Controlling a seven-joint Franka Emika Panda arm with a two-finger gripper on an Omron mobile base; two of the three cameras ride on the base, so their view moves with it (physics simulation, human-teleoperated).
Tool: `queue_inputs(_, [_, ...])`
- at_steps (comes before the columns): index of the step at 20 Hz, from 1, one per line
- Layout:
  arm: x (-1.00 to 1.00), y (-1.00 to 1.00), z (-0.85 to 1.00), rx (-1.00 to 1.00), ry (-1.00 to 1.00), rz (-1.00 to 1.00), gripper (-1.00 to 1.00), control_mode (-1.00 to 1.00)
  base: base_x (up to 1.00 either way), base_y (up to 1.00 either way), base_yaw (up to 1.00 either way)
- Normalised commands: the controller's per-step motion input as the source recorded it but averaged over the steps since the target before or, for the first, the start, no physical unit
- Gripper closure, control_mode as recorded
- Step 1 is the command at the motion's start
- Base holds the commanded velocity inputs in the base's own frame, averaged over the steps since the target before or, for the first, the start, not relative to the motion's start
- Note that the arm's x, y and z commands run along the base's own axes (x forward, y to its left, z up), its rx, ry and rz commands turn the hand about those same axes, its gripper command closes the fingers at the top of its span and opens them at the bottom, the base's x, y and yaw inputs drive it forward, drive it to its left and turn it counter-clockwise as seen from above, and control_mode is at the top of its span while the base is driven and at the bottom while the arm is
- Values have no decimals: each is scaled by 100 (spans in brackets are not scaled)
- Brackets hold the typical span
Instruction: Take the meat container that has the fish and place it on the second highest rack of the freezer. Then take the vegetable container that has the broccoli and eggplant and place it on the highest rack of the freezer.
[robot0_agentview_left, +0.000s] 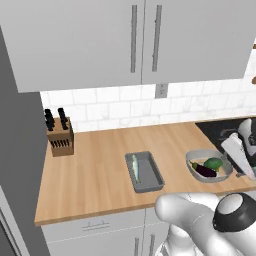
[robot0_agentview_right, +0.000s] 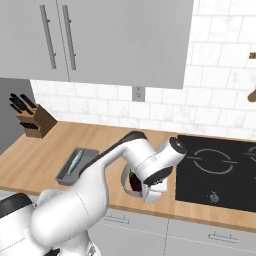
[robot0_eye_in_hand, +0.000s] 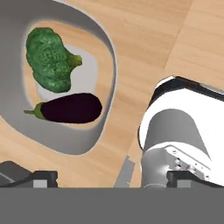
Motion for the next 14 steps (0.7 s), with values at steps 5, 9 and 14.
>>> queue_inputs(5, [5,1,-55,-9,12,0,-100,-100,0,0,0])
queue_inputs(9, [7,0,-40,-5,4,0,-100,-100,0,0,0])
queue_inputs(14, [2,-12,-42,-7,0,0,-100,-100,0,0,0])
